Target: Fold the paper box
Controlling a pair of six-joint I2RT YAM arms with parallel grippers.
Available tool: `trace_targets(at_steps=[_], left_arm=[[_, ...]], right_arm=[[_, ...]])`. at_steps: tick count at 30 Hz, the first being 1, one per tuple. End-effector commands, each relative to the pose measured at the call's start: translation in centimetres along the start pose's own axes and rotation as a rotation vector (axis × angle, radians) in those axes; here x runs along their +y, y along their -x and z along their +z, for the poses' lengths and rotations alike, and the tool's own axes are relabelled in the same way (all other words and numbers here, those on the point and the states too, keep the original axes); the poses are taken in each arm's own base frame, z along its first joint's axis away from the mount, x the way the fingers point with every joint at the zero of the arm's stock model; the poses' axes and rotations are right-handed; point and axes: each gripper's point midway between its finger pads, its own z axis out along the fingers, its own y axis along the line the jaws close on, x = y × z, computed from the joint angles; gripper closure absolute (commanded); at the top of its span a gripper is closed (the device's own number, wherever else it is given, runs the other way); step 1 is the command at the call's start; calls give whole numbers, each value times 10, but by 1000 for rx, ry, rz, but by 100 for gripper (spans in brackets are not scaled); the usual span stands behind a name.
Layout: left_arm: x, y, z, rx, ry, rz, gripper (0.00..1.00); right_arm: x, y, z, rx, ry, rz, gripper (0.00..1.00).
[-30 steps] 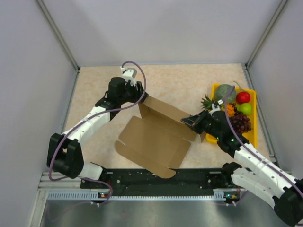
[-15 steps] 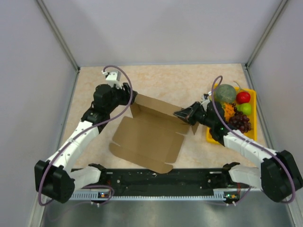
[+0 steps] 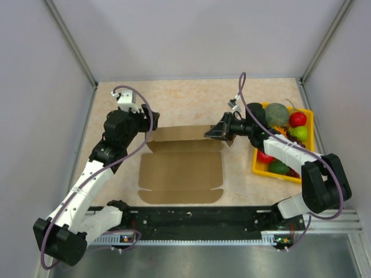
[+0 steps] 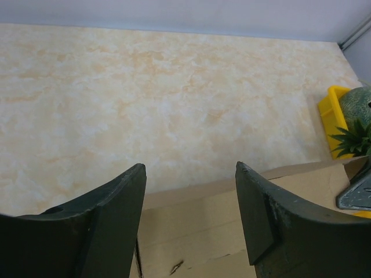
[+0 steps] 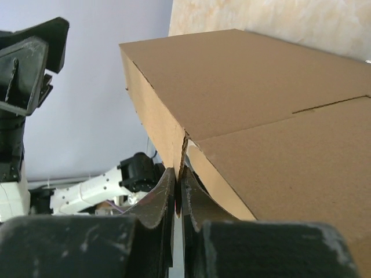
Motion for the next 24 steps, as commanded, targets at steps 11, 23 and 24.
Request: trace_targets(at_steps=[11,23,24], left_arm=[[10,-21,14,58,32,-41,31],[10,-6,7,38,40,-6,31],[14,-8,5,54,57,18,31]], right_arm=[[8,37,0,-21,-46,-230,50],[32,24,-56,-138,-147,-456,11],[32,20,-64,-156,-175,-482,11]])
